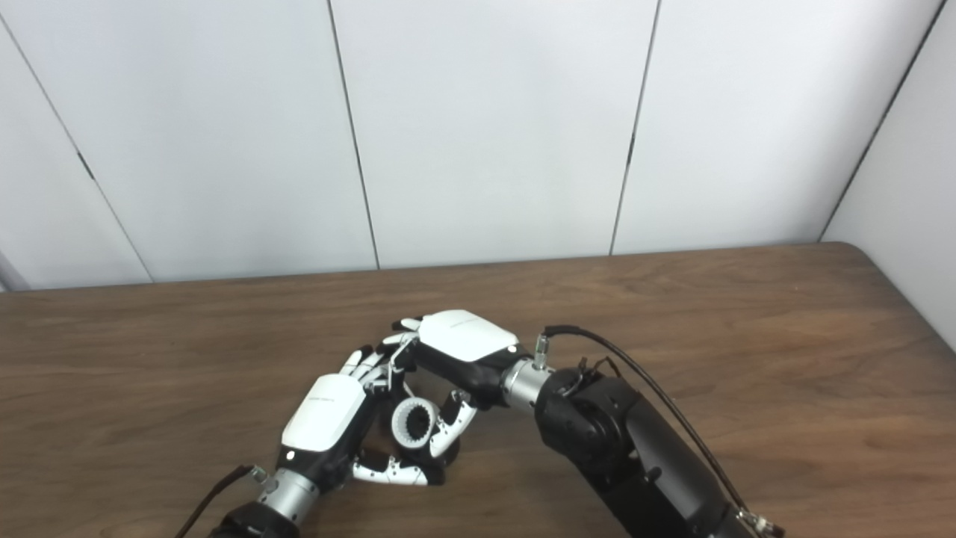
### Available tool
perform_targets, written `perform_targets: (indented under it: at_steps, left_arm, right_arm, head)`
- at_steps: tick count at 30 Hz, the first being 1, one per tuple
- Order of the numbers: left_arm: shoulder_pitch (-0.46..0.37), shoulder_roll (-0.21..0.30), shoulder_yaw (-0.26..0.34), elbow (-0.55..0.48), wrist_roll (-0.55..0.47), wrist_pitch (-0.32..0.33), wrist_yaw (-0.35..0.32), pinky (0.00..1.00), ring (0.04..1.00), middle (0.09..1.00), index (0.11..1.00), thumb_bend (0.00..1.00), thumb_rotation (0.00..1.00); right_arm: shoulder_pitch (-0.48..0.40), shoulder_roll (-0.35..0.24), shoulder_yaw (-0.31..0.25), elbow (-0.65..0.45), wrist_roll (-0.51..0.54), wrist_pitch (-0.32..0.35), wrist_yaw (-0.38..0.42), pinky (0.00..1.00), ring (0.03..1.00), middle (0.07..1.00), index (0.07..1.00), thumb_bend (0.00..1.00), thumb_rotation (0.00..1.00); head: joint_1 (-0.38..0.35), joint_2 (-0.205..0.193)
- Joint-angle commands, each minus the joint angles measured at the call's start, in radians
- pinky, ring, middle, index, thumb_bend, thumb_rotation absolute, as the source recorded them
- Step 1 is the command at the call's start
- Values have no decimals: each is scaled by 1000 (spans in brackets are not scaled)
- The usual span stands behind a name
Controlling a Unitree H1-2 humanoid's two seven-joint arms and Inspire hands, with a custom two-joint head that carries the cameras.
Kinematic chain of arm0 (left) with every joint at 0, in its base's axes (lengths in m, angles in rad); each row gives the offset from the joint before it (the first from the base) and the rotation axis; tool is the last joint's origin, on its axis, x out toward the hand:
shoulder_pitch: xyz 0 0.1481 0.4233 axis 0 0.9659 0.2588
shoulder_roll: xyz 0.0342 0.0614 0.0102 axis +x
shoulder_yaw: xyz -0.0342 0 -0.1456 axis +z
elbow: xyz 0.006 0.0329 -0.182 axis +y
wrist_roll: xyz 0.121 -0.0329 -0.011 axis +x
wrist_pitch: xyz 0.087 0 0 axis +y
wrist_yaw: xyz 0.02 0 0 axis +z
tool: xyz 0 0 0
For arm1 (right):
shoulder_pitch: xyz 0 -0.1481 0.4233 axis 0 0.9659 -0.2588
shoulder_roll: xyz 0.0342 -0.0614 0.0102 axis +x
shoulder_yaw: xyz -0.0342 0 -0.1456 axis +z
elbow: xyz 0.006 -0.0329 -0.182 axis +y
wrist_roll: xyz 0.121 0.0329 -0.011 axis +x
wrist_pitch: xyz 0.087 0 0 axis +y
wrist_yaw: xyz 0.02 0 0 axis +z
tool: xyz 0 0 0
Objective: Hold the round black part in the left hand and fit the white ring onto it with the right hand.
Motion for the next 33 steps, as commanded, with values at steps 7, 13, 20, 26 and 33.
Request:
perform_targets:
  at_steps: [7,13,20,26,33]
  left_arm:
    - [81,19,-47,-6,15,-7,-78,1000,940,833,480,520,46]
    - [79,27,-44,7,13,-14,-73,1000,934,830,480,520,46]
    - [78,31,-43,21,9,-19,-66,1000,926,821,480,520,46]
    - [75,33,-46,30,13,-23,-63,1000,927,821,480,520,46]
    - [74,29,-48,27,17,-18,-64,1000,923,820,480,520,46]
  right_arm:
    - [-66,-8,-22,9,-7,-45,-24,983,972,881,476,520,126]
    - [-76,-10,-46,6,-3,-41,-33,990,975,883,477,520,127]
    - [-71,-11,-79,-14,5,-34,-35,994,972,878,476,519,127]
    - [-67,-7,-94,-15,12,-37,-35,972,968,884,476,519,127]
    - [-63,-9,-98,-15,5,-37,-38,967,967,881,476,520,128]
  head:
    - [-9,2]
    - [-16,-3]
    - [-18,-11]
    - [-20,-13]
    - [-15,-8]
